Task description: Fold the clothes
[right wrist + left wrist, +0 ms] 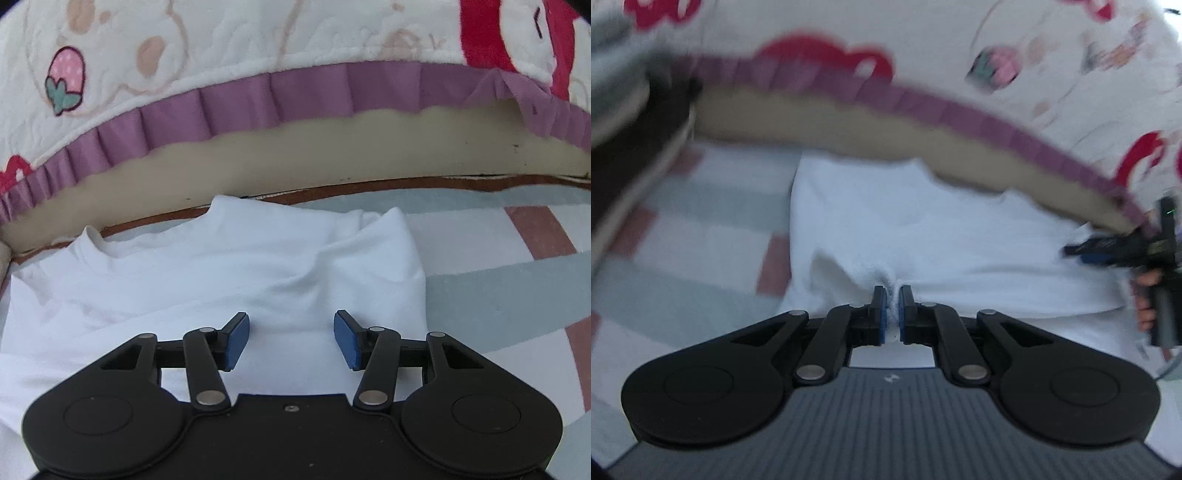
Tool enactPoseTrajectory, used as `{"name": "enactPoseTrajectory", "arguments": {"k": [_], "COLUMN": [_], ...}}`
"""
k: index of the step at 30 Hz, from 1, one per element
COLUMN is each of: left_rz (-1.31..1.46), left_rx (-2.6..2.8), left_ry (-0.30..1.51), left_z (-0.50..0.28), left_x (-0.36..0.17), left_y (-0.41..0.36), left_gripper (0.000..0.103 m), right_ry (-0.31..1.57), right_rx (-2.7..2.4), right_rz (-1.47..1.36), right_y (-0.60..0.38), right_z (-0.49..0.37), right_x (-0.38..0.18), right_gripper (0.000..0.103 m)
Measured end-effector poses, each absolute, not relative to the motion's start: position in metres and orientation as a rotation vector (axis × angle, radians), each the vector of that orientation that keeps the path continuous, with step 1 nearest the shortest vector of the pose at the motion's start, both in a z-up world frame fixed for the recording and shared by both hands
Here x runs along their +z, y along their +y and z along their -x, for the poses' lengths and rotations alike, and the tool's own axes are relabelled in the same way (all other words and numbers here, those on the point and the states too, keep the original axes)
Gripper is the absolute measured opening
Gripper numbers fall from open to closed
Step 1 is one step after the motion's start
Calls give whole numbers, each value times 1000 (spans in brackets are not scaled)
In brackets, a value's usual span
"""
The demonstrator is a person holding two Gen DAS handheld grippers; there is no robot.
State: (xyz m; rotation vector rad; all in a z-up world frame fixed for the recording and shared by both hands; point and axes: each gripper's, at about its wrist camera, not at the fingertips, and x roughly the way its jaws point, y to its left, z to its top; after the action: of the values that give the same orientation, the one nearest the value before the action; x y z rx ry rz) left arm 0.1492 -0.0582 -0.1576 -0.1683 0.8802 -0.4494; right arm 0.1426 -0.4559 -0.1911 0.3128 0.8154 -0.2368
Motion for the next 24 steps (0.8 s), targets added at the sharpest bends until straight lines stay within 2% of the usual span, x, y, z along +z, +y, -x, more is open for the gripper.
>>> {"name": "enactPoseTrajectory", "arguments": {"k": [6, 10, 14, 15, 16, 18, 20, 22, 24], "left_rz": [213, 129, 257, 242, 222, 191, 169, 126, 78], "left_rx": [-454, -441, -463, -463, -460, -449, -461, -480, -485], "left_ry": [1027, 1003, 967, 921, 870, 781, 759, 772, 817], "left_z": [-144, -138, -145, -143, -143, -145, -159, -175, -187], "left_x": [-171, -157, -137, -130, -124, -114, -117, -125, -137], "left_y": [-43, -49, -31, -28, -26, -23, -29, -40, -56], "left_gripper": [7, 13, 14, 16, 17, 23, 40, 43, 39], "right_ry": [828, 839, 871, 833, 813, 792, 830, 851, 856], "right_rx": [-294, -315, -399, -349, -295, -202, -172, -163, -182], "right_rz": [-151, -115, -143, -160, -147, -96, -53, -51, -111], "right_y": [-452, -466, -474, -470, -464, -452, -449, -453, -462], "right_z": [-152, -163, -162, -154, -147, -136, -136, -139, -141], "right_x": [-193, -196, -174, -161, -153, -141, -146, -155, -163], "right_gripper": [53, 53, 49, 52, 62, 66, 66, 66, 66]}}
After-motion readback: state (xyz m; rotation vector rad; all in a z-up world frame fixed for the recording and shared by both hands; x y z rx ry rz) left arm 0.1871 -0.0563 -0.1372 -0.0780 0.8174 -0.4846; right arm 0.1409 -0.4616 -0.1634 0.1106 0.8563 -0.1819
